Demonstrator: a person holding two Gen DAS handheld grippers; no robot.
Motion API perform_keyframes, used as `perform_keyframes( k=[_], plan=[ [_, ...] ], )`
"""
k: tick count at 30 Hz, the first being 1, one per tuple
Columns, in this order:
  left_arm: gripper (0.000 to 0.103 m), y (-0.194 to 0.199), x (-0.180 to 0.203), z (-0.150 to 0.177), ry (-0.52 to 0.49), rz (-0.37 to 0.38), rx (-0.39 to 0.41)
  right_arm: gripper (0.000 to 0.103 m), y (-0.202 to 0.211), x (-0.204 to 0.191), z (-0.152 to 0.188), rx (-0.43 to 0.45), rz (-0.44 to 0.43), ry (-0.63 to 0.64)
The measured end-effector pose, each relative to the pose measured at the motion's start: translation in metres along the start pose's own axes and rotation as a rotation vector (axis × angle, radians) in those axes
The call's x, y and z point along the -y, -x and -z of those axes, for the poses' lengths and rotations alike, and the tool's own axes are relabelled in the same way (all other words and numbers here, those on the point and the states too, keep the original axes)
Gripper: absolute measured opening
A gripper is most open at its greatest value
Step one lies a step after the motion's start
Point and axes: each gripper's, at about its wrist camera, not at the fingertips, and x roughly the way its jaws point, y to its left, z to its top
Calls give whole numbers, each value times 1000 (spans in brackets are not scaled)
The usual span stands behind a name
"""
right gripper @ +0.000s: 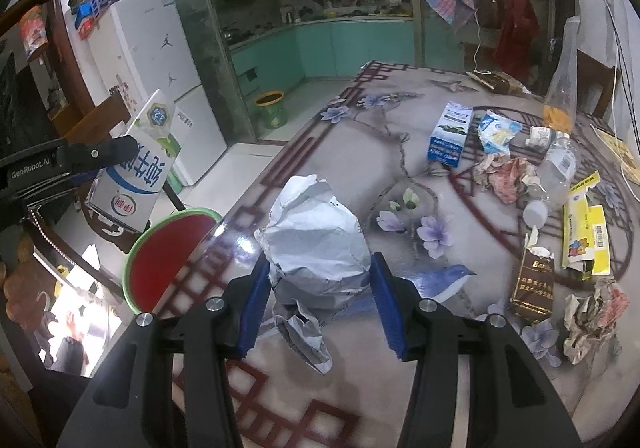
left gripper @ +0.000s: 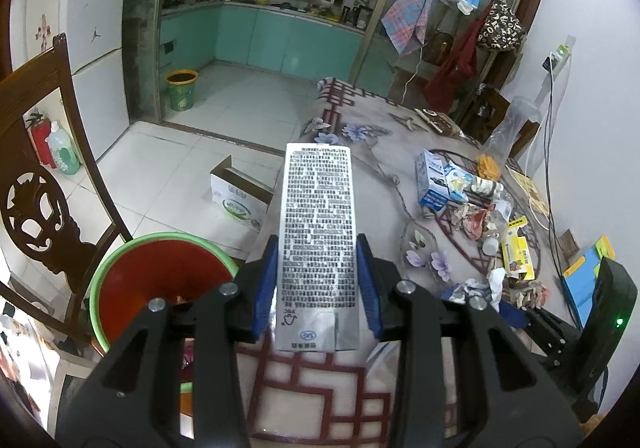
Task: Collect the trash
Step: 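Lift the white carton with the left tool while the right tool lifts the foil, then carry the white carton and foil over the red bucket and release both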
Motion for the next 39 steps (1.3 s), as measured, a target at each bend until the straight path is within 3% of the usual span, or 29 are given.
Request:
perform_keyframes(
  k=[14, 25, 39],
  plan=[
    [36, 1, -20, -3, 60, -55, 10, 48, -5, -12, 5, 1, -29, 24],
    [36, 11, -29, -3, -7, -160, 67, 48, -19, -21, 3, -11, -38, 31],
    [36, 17, -64, -8, 51, -249, 90, 48, -32, -53, -19, -17, -159, 29]
  ],
)
